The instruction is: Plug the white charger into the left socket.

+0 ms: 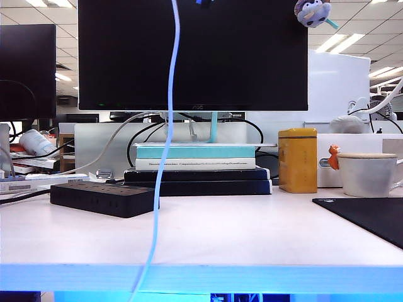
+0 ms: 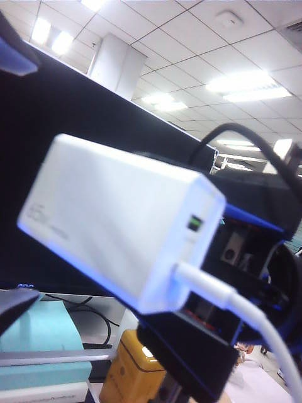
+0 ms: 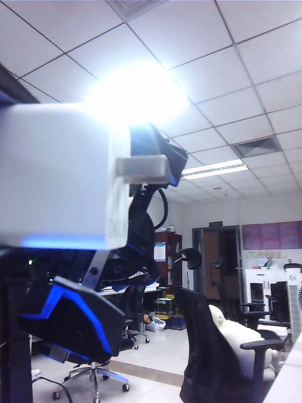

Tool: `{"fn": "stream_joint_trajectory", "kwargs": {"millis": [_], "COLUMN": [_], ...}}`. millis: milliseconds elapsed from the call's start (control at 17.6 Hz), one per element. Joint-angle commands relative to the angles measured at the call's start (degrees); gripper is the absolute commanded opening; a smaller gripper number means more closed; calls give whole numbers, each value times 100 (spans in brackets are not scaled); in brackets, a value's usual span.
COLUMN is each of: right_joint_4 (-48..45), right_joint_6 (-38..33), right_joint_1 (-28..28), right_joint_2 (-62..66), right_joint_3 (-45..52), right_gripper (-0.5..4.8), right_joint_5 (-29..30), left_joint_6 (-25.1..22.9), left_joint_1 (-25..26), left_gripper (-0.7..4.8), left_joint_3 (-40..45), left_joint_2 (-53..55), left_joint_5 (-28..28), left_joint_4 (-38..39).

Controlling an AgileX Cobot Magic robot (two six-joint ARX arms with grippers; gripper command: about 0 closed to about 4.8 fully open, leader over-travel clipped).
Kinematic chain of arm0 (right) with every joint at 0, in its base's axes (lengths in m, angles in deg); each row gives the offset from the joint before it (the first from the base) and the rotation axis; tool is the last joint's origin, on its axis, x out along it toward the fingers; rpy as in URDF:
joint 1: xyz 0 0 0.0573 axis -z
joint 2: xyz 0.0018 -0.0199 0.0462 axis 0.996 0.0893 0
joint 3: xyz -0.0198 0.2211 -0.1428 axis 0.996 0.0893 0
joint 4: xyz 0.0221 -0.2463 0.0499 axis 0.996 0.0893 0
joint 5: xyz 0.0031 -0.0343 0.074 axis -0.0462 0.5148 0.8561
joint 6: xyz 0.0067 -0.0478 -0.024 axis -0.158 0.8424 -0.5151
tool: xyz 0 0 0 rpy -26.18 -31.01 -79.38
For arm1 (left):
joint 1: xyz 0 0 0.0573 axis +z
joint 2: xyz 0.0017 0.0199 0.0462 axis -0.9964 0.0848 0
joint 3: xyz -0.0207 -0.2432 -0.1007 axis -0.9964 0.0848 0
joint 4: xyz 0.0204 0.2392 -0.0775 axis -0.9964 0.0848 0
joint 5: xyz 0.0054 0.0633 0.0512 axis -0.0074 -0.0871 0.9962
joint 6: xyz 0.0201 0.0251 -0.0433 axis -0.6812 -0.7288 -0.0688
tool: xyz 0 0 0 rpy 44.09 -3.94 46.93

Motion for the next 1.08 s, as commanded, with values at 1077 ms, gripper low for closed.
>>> {"fn": "stream_joint_trajectory", "kwargs": {"millis": [1077], "right_joint_4": [-2546], "right_joint_6": [1576], "right_joint_1": [9], "right_joint_2": [-46], "right_joint_3": [-42], "right_gripper": [202], "right_joint_5": [-83], "left_joint_6": [0], "left_joint_1": [0], "left_gripper": [479], "left_joint_3": [-13], "left_joint_2": [48], "left_joint_5": [-151], "left_joint_4": [44]}}
